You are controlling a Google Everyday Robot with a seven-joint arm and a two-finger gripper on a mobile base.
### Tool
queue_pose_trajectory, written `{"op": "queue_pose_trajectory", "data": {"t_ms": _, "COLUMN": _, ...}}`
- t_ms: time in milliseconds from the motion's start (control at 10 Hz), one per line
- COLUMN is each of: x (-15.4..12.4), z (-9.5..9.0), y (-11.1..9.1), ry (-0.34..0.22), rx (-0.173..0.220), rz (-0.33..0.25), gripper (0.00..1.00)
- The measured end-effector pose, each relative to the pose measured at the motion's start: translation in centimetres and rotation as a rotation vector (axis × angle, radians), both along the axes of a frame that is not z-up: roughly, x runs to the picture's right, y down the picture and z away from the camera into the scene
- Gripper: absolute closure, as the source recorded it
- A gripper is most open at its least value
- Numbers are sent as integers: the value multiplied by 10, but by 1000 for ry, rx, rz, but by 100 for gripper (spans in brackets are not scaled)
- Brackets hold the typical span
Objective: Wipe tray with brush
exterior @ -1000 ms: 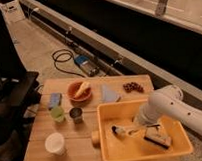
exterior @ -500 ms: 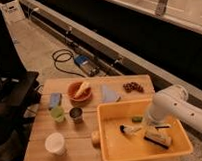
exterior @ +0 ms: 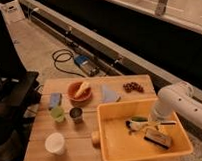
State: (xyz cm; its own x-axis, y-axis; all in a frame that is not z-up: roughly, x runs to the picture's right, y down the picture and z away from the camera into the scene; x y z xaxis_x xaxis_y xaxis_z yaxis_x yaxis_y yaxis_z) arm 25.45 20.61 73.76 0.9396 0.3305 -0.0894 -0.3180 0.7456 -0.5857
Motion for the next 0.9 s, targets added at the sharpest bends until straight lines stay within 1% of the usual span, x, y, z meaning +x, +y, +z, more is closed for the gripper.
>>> {"op": "queue_pose_trajectory", "data": {"t_ms": 100, "x": -11, "z": -2, "y": 1, "ry": -18, "rx": 2, "rz": 2, "gripper": 100}}
{"op": "queue_pose_trajectory", "data": {"t_ms": 200, "x": -31, "z": -8, "y": 8, "ry": -52, "rx": -3, "rz": 1, "gripper": 100}}
{"op": "queue_pose_trajectory", "data": {"t_ms": 400, "x": -57, "z": -20, "y": 24, "ry": -101, "rx": -21, "rz": -4, "gripper": 100}}
{"op": "queue_pose_trajectory", "data": {"t_ms": 500, "x": -65, "z": -30, "y": 35, "ry": -101, "rx": -23, "rz": -3, "gripper": 100}}
{"op": "queue_pose_trajectory", "data": {"t_ms": 600, "x": -67, "z": -33, "y": 38, "ry": -95, "rx": -23, "rz": -4, "gripper": 100}}
{"op": "queue_pose_trajectory", "data": {"t_ms": 700, "x": -65, "z": -32, "y": 36, "ry": -79, "rx": -19, "rz": -9, "gripper": 100}}
{"op": "queue_pose_trajectory", "data": {"t_ms": 800, "x": -58, "z": -29, "y": 34, "ry": -55, "rx": -14, "rz": -11, "gripper": 100}}
{"op": "queue_pose_trajectory", "data": {"t_ms": 900, "x": -42, "z": -25, "y": 29, "ry": -20, "rx": -7, "rz": -14, "gripper": 100}}
